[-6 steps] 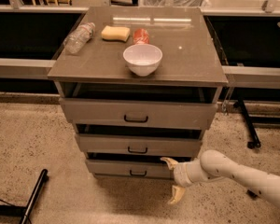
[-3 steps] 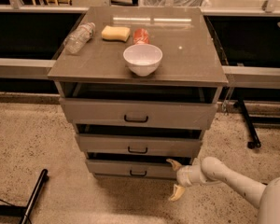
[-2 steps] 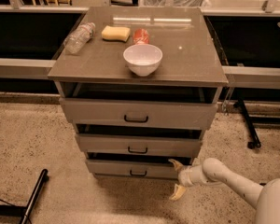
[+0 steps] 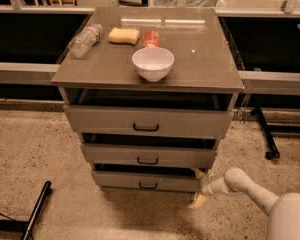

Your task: Open bottom drawer

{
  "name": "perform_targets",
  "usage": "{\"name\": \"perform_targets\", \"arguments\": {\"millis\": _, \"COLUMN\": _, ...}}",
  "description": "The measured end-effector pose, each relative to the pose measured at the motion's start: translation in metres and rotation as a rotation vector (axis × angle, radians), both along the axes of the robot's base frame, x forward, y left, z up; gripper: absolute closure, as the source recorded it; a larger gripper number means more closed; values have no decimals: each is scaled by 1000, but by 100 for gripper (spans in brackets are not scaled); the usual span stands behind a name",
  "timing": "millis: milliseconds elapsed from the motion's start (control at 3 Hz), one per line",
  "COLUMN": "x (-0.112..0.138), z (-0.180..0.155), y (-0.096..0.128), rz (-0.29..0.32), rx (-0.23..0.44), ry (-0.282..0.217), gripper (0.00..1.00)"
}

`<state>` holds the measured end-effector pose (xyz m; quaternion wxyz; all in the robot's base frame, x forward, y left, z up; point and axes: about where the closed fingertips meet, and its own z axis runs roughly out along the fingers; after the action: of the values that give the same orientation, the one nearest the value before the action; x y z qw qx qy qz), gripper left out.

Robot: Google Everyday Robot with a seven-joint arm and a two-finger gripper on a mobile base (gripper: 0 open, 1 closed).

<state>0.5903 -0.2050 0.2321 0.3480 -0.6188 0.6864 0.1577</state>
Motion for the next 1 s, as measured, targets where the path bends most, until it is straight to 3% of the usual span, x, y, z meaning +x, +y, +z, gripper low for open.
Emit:
{"name": "perform_targets", "arguments": {"millis": 333, "x": 20, "z": -8, "y": -3, "rz": 21, "rx": -84, "ry": 11, "gripper": 0}}
{"name": "perform_targets", "arguments": {"millis": 667, "x": 23, "z": -20, "y": 20, "rz": 94, "rx": -143, "ry": 13, "gripper": 0}}
{"name": "perform_targets", "arguments": {"millis": 1000, "x": 21, "z": -27, "y": 31, "rz": 120, "rx": -149, "ry": 17, "gripper": 0}}
